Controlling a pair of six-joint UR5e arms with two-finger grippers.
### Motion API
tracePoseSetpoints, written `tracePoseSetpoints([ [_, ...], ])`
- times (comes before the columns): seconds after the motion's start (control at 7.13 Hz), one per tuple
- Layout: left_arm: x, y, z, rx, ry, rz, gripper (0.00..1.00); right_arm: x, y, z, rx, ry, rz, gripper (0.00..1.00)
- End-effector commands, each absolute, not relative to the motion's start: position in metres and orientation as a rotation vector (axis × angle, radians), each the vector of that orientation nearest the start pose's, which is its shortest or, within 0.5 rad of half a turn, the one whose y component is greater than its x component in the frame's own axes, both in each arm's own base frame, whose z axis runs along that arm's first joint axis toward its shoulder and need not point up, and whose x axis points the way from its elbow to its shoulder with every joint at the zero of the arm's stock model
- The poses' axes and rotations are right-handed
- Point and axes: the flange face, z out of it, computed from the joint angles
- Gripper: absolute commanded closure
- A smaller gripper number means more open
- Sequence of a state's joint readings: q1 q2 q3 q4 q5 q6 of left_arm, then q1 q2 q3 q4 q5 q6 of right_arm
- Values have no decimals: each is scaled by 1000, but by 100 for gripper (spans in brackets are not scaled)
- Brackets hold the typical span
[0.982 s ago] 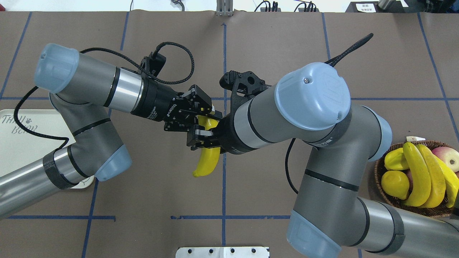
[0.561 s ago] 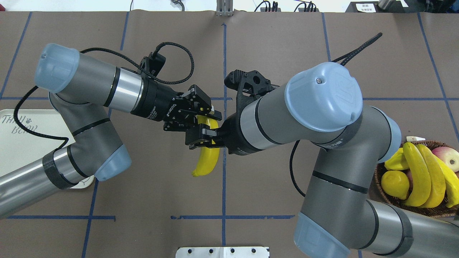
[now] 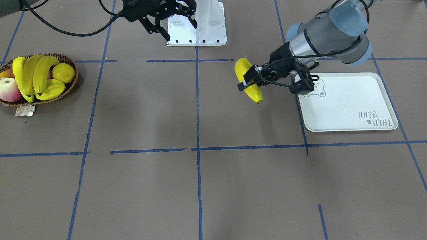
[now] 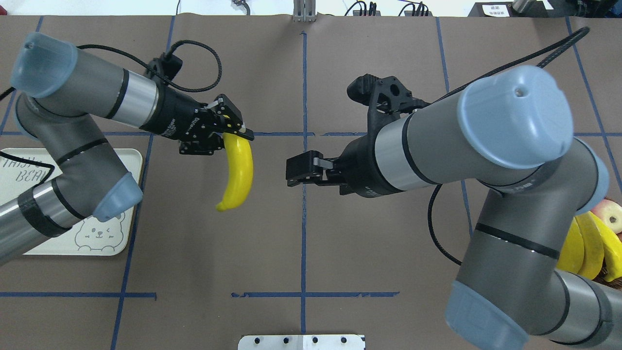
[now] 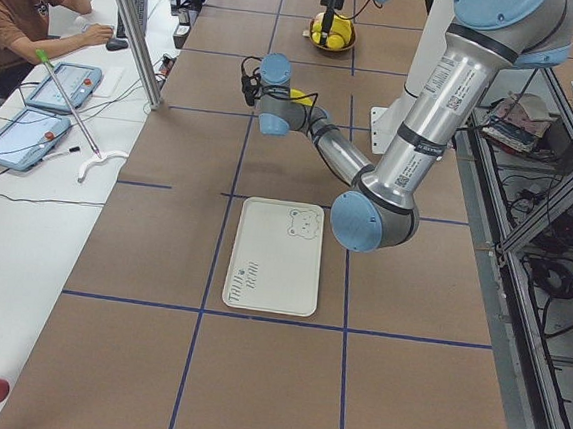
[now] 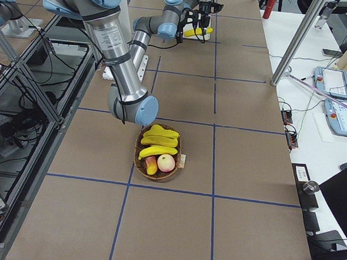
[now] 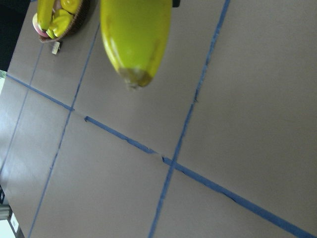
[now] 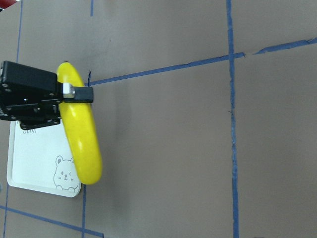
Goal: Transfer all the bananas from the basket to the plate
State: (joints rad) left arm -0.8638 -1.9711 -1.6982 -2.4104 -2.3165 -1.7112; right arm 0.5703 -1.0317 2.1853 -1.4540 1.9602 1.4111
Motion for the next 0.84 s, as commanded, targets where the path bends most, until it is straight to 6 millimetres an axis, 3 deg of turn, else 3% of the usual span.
tracePoseSetpoints([
  [0.0,269,-501,392,-17,1218,-301,100,-346,-348,122,141,-1261,135,0],
  [0.14,231,-493,456,30,1107,-268,100,-344,-350,126,142,-1253,144,0],
  [0.28,193,-482,507,37,1023,-271,100,-345,-351,129,142,-1245,149,0],
  [0.56,169,-447,582,29,872,-307,100,-347,-353,134,157,-1230,166,0],
  [0.7,168,-445,588,4,851,-320,100,-347,-354,134,158,-1230,166,0],
])
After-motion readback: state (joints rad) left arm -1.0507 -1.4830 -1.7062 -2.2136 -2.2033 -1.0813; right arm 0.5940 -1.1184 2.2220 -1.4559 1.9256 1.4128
